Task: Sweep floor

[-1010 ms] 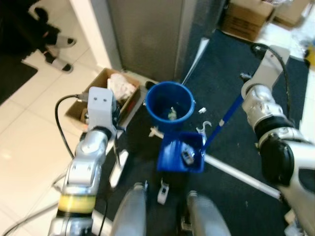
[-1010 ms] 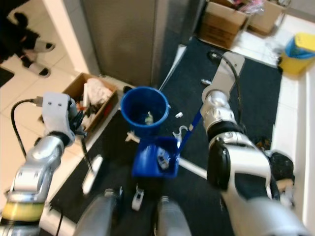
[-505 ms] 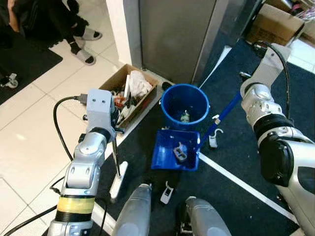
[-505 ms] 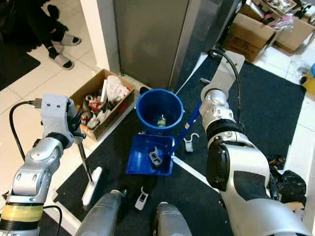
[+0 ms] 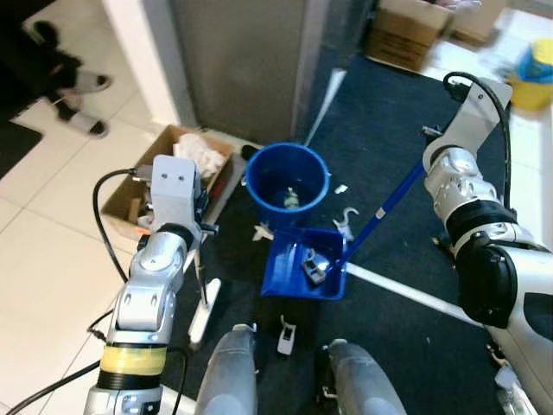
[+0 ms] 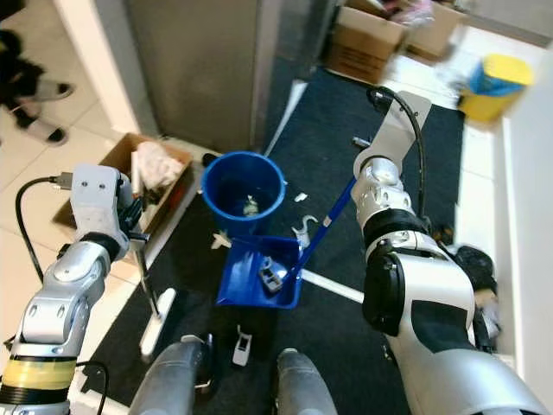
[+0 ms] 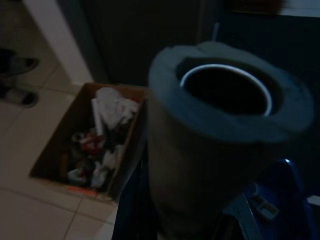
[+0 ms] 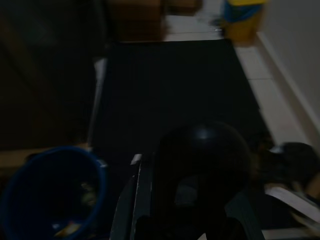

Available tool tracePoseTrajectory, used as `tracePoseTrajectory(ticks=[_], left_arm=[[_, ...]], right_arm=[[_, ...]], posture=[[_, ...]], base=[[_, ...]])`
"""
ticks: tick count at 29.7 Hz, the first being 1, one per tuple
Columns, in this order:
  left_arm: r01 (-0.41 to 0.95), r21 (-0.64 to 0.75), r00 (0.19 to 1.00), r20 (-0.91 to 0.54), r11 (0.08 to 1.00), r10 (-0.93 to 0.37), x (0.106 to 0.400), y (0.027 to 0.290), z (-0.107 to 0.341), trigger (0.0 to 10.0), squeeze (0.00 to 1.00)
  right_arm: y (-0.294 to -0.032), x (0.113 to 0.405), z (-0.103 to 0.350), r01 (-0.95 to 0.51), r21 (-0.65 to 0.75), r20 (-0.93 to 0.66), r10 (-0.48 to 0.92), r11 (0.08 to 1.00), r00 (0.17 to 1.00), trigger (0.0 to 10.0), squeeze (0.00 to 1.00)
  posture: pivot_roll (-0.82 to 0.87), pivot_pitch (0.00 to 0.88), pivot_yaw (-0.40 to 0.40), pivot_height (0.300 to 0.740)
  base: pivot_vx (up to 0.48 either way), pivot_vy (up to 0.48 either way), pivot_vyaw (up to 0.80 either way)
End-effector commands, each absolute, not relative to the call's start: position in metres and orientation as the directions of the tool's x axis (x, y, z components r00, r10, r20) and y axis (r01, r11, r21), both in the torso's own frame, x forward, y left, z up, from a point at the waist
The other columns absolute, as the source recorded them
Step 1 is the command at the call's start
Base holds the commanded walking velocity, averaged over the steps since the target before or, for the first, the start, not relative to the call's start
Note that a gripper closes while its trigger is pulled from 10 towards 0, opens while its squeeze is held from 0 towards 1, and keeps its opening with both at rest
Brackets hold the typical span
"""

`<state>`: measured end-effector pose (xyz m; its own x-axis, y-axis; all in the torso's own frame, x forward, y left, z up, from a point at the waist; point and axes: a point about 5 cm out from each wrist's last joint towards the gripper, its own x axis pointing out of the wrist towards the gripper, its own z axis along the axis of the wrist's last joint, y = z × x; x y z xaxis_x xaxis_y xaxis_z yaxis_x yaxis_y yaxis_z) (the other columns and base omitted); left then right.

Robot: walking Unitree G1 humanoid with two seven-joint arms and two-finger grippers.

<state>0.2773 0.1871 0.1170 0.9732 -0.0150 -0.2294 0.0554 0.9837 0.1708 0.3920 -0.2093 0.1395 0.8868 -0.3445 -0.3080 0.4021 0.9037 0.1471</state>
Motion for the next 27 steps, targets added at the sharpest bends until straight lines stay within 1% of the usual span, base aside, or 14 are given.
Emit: tracePoseTrajectory(ticks=[1,13,18,27], left_arm=[[0.055,0.179,0.975,-0.222,0.982,-0.015,0.278,0.185,0.118,10.0,0.00],[0.043,0.178,0.975,-0.223,0.983,-0.002,0.279,0.187,0.118,10.0,0.00],[-0.003,0.174,0.969,-0.241,0.985,0.045,0.279,0.195,0.115,10.0,0.00],[-0.008,0.174,0.969,-0.243,0.985,0.051,0.279,0.196,0.116,10.0,0.00]], right_arm=[[-0.212,0.394,0.147,0.401,0.149,-0.285,-0.349,0.904,0.893,10.0,0.00],[-0.209,0.395,0.147,0.388,0.151,-0.283,-0.336,0.909,0.898,10.0,0.00],[-0.209,0.395,0.146,0.386,0.152,-0.284,-0.334,0.910,0.899,10.0,0.00],[-0.208,0.394,0.145,0.385,0.155,-0.286,-0.331,0.910,0.899,10.0,0.00]], posture=[[0.13,0.071,-0.071,0.740],[0.13,0.072,-0.071,0.740],[0.13,0.073,-0.069,0.740],[0.13,0.073,-0.069,0.740]], base=[[0.000,0.000,0.00],[0.000,0.000,0.00],[0.000,-0.395,0.00],[0.000,-0.423,0.00]])
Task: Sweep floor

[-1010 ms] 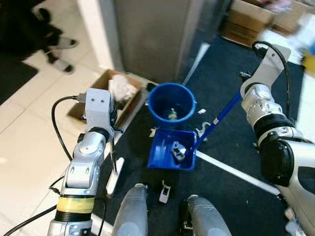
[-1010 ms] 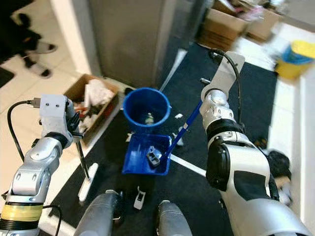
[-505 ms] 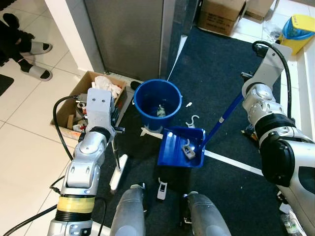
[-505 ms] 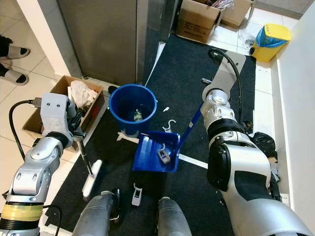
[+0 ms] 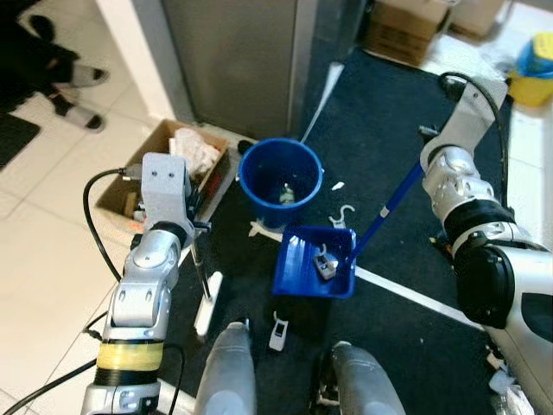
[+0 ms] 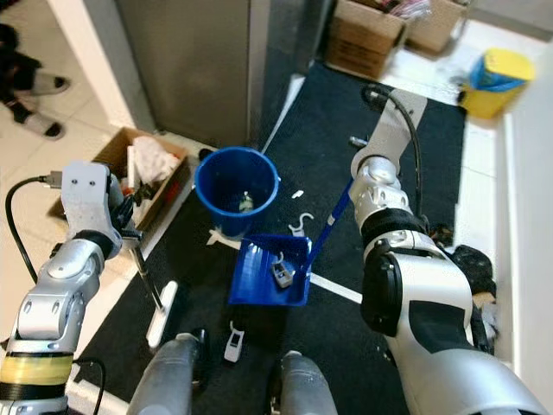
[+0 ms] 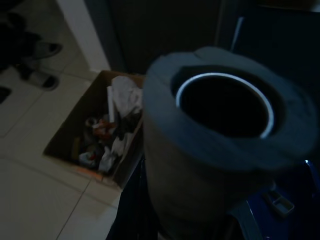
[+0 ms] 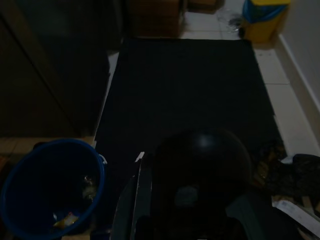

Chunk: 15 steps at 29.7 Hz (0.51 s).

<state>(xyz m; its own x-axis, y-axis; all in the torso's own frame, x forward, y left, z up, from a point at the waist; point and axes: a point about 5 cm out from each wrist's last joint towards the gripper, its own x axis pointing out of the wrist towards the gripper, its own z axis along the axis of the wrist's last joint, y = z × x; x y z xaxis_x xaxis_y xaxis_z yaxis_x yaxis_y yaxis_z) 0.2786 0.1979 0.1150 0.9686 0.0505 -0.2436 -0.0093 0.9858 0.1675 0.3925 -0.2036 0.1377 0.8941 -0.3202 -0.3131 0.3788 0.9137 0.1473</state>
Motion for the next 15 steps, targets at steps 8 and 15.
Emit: tracePoseTrajectory(ticks=[8,15], left_arm=[[-0.024,0.179,0.971,-0.230,0.984,0.065,0.2797,0.1963,0.1173,10.0,0.00],[-0.019,0.178,0.971,-0.232,0.984,0.061,0.2794,0.1960,0.1172,10.0,0.00]], right_arm=[[-0.2064,0.3945,0.1447,0.379,0.158,-0.287,-0.325,0.912,0.901,10.0,0.00],[-0.2059,0.3944,0.1442,0.377,0.159,-0.287,-0.322,0.913,0.902,10.0,0.00]], posture=[[0.13,0.074,-0.071,0.740],[0.13,0.076,-0.069,0.740]], base=[[0.067,-0.088,0.00],[0.000,0.000,0.00]])
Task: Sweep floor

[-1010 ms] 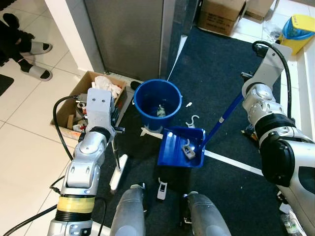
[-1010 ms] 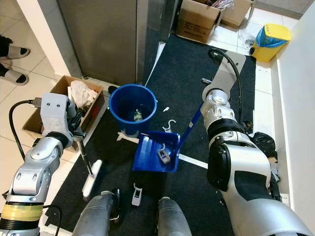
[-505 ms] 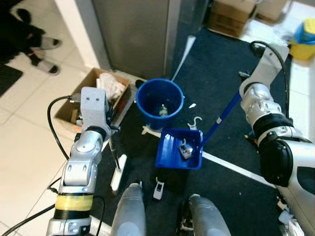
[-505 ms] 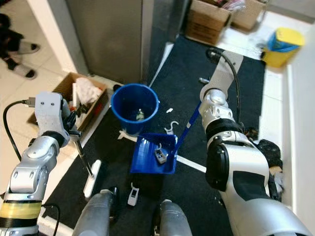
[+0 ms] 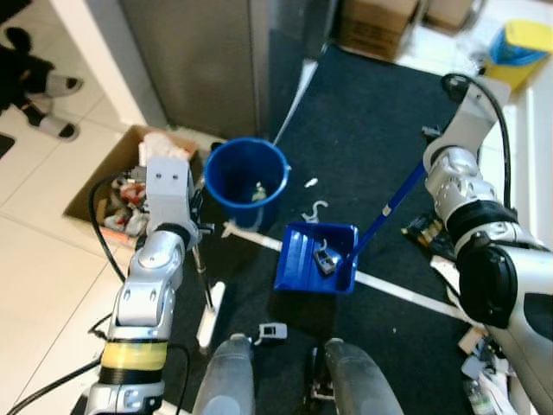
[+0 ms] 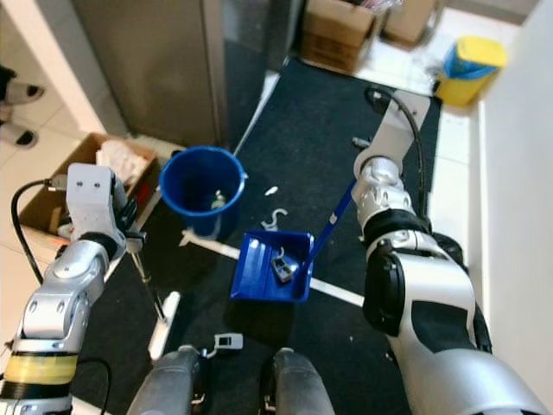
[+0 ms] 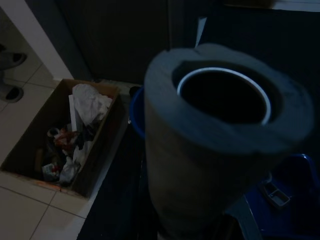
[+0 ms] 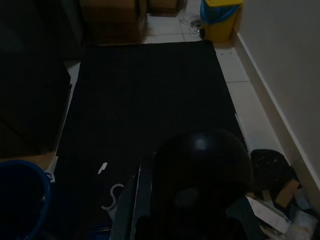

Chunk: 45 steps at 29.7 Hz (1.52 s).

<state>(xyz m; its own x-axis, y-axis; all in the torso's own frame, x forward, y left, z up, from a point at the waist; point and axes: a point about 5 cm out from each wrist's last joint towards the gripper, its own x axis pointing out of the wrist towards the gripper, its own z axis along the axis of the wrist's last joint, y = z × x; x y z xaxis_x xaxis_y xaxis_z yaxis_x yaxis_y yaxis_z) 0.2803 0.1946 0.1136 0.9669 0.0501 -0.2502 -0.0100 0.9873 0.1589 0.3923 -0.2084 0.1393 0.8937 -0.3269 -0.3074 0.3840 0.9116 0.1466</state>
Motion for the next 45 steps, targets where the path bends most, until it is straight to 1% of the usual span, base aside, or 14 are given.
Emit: tracePoseTrajectory(ticks=[1,8,15,18,21,24,32,36,41,43,45], left_arm=[[-0.019,0.178,0.971,-0.232,0.984,0.061,0.279,0.196,0.117,10.0,0.00],[-0.019,0.178,0.971,-0.232,0.984,0.061,0.279,0.196,0.117,10.0,0.00],[-0.008,0.179,0.963,-0.263,0.984,0.056,0.276,0.196,0.110,10.0,0.00],[-0.016,0.169,0.965,-0.256,0.985,0.060,0.277,0.195,0.110,10.0,0.00],[-0.036,0.160,0.973,-0.219,0.986,0.071,0.283,0.194,0.117,10.0,0.00],[-0.046,0.162,0.981,-0.179,0.986,0.076,0.290,0.193,0.125,10.0,0.00],[-0.097,0.159,0.983,-0.137,0.982,0.119,0.312,0.190,0.140,10.0,0.00],[-0.102,0.164,0.982,-0.141,0.981,0.126,0.318,0.184,0.139,10.0,0.00],[-0.089,0.171,0.981,-0.157,0.981,0.116,0.314,0.186,0.134,10.0,0.00],[-0.069,0.197,0.973,-0.205,0.978,0.110,0.303,0.191,0.121,10.0,0.00],[-0.057,0.207,0.968,-0.228,0.977,0.105,0.297,0.193,0.114,10.0,0.00]], right_arm=[[-0.206,0.394,0.144,0.377,0.159,-0.287,-0.322,0.913,0.902,10.0,0.00],[-0.205,0.395,0.144,0.371,0.158,-0.284,-0.318,0.915,0.905,10.0,0.00],[-0.197,0.398,0.152,0.245,0.025,-0.205,-0.235,0.969,0.950,10.0,0.00],[-0.197,0.398,0.151,0.231,0.015,-0.201,-0.224,0.973,0.954,10.0,0.00],[-0.195,0.398,0.151,0.217,-0.017,-0.175,-0.217,0.976,0.960,10.0,0.00],[-0.191,0.398,0.150,0.191,-0.019,-0.163,-0.192,0.981,0.968,10.0,0.00],[-0.186,0.392,0.133,0.146,-0.074,-0.206,-0.159,0.986,0.966,10.0,0.00],[-0.192,0.386,0.122,0.160,-0.064,-0.234,-0.170,0.985,0.957,10.0,0.00],[-0.193,0.386,0.123,0.178,0.002,-0.237,-0.173,0.984,0.956,10.0,0.00],[-0.190,0.394,0.140,0.195,0.060,-0.201,-0.179,0.979,0.963,10.0,0.00],[-0.188,0.398,0.150,0.198,0.089,-0.177,-0.180,0.976,0.968,10.0,0.00]], posture=[[0.13,0.076,-0.069,0.740],[0.13,0.076,-0.070,0.740],[0.13,0.075,-0.071,0.740],[0.13,0.076,-0.072,0.740],[0.13,0.082,-0.073,0.740],[0.13,0.090,-0.074,0.740],[0.14,0.123,-0.075,0.740],[0.13,0.123,-0.058,0.740],[0.12,0.115,-0.048,0.740],[0.13,0.106,-0.049,0.740],[0.13,0.106,-0.049,0.740]], base=[[0.000,0.000,0.00],[0.000,0.000,0.00],[0.000,0.000,0.00],[0.000,0.000,0.00],[0.000,0.000,0.00],[0.000,0.000,0.00],[0.000,0.000,0.00],[0.000,0.000,0.00],[0.000,0.000,0.00],[0.000,0.000,0.00],[0.000,0.000,0.00]])
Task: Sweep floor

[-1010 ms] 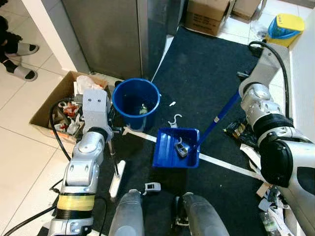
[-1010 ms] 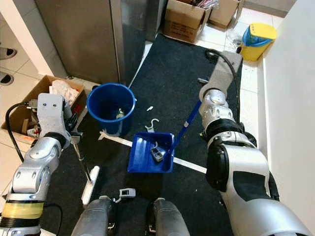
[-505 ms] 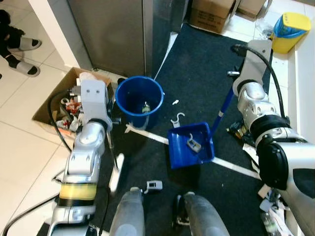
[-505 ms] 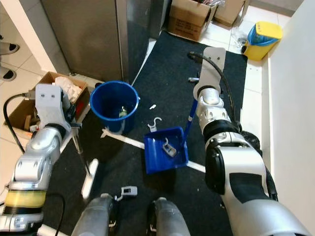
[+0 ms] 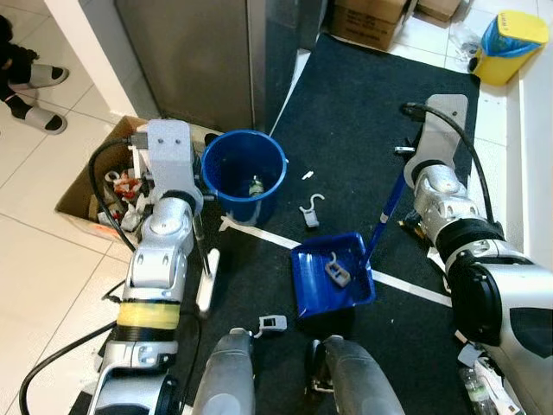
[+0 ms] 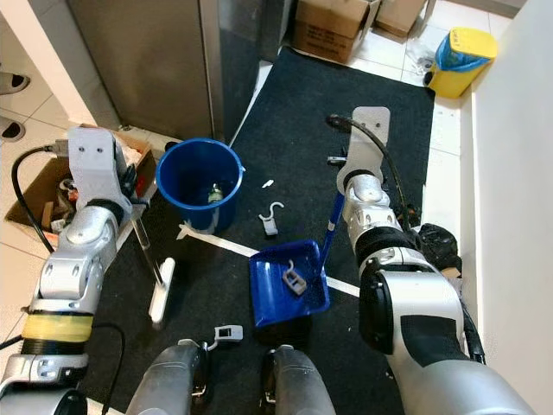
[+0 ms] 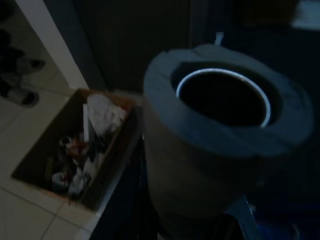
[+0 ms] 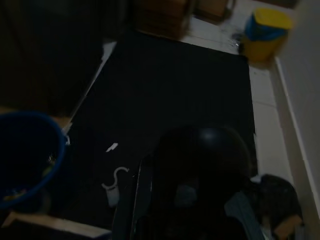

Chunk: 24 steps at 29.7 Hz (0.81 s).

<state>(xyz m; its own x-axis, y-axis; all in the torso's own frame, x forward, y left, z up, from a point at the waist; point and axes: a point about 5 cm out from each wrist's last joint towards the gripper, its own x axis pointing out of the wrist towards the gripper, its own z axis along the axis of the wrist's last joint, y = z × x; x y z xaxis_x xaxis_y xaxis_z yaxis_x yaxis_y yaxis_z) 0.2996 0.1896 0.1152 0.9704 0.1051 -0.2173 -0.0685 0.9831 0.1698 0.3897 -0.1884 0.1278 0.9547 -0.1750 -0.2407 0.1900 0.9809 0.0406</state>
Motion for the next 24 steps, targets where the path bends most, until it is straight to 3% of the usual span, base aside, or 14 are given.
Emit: tracePoseTrajectory(ticks=[1,8,24], left_arm=[[-0.054,0.211,0.967,-0.234,0.976,0.104,0.295,0.193,0.112,10.0,0.00],[-0.055,0.200,0.951,-0.288,0.978,0.112,0.274,0.194,0.097,10.0,0.00],[-0.072,0.167,0.954,-0.275,0.983,0.116,0.274,0.188,0.098,10.0,0.00]], right_arm=[[-0.187,0.400,0.153,0.198,0.096,-0.170,-0.179,0.976,0.969,10.0,0.00],[-0.178,0.421,0.224,0.170,0.122,-0.014,-0.170,0.978,0.985,10.0,0.00],[-0.181,0.428,0.329,0.133,0.091,0.190,-0.148,0.987,0.971,10.0,0.00]], posture=[[0.13,0.106,-0.049,0.740],[0.16,0.087,-0.095,0.740],[0.15,0.063,-0.120,0.740]], base=[[0.000,0.000,0.00],[0.000,0.000,0.00],[0.000,0.000,0.00]])
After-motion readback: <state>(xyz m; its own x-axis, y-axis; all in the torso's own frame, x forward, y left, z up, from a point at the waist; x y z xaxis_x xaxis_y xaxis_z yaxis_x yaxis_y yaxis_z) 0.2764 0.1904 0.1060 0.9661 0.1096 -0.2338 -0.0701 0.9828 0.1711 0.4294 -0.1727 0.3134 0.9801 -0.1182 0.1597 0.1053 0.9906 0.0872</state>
